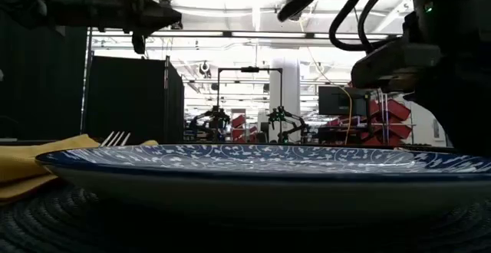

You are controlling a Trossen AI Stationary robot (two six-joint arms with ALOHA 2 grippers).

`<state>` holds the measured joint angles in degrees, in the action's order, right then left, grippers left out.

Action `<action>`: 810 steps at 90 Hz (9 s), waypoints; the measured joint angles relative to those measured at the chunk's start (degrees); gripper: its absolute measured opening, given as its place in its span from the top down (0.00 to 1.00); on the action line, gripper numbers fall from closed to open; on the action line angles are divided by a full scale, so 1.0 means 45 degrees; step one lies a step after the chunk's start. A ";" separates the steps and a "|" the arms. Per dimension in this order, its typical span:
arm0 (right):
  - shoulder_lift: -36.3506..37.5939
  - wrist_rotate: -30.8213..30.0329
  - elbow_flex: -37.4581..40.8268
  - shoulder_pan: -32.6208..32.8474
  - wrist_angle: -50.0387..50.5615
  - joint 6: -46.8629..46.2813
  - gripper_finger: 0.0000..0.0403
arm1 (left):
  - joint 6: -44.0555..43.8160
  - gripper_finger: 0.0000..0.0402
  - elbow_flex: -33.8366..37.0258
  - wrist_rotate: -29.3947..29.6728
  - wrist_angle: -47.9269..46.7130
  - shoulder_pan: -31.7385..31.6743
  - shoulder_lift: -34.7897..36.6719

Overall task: Set table place
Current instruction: Put the silver spoon on the blue table mat to the right of the silver table knife, then return to Home Position

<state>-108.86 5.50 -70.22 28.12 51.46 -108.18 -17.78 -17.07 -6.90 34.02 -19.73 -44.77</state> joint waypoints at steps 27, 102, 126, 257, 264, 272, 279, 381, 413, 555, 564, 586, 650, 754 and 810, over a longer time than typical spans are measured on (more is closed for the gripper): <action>0.0000 0.0005 0.0000 -0.0005 -0.0001 0.0087 0.74 | -0.0005 1.00 0.0002 0.0000 0.0000 0.0000 0.0000; -0.0005 -0.1027 -0.2681 -0.1351 0.5301 0.6157 0.69 | 0.0013 1.00 0.0002 0.0000 0.0000 -0.0005 -0.0005; 0.0625 -0.3706 -0.3296 -0.1515 0.7775 0.8701 0.69 | 0.0010 1.00 0.0002 0.0001 0.0000 -0.0005 -0.0005; 1.5792 0.2481 0.8976 -0.9828 -1.1175 2.4052 0.77 | 0.0552 1.00 0.1401 -0.2866 0.2872 -0.3910 0.2424; 1.5795 0.3803 0.8976 -1.1223 -1.1277 2.3862 0.77 | -0.0200 1.00 0.1401 -0.4189 0.2871 -0.4752 0.2828; 1.5804 0.5479 0.8976 -1.2318 -1.1308 2.3795 0.77 | -0.0867 1.00 0.1401 -0.5190 0.2602 -0.5494 0.3310; 1.5758 0.5825 0.9113 -1.2553 -1.1507 2.3598 0.77 | -0.0986 1.00 0.1401 -0.5980 0.1653 -0.5793 0.3935; 1.8439 0.0815 1.5456 -0.8110 -1.6074 2.3103 0.77 | 0.3070 1.00 0.3684 0.2524 -0.4808 0.2691 0.9120; 1.9071 0.0112 1.5441 -0.6432 -1.6336 2.3818 0.77 | 0.3434 1.00 0.3689 0.3581 -0.4992 0.3002 0.9882; 2.3858 -0.1253 1.5431 -0.5887 -1.1657 2.3834 0.77 | 0.2715 1.00 0.3689 0.2982 -0.7216 0.3497 0.9782; 2.3858 -0.1253 1.5431 -0.5887 -1.1657 2.3843 0.77 | 0.2715 1.00 0.3689 0.2982 -0.7218 0.3497 0.9782; 2.3858 -0.1253 1.5431 -0.5887 -1.1657 2.3858 0.77 | 0.2715 1.00 0.3689 0.2977 -0.7218 0.3497 0.9777; 2.3854 -0.1253 1.5431 -0.5887 -1.1657 2.3858 0.77 | 0.2715 1.00 0.3689 0.2977 -0.7223 0.3497 0.9777; 2.3853 -0.1253 1.5431 -0.5887 -1.1658 2.3858 0.77 | 0.2714 1.00 0.3689 0.2973 -0.7227 0.3497 0.9777; 2.3853 -0.1253 1.5431 -0.5889 -1.1659 2.3858 0.77 | 0.2714 1.00 0.3689 0.2974 -0.7227 0.3497 0.9777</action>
<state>-1.52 -0.14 -0.78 1.62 -1.00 -0.82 -5.57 -0.47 6.49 1.50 -3.99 -0.78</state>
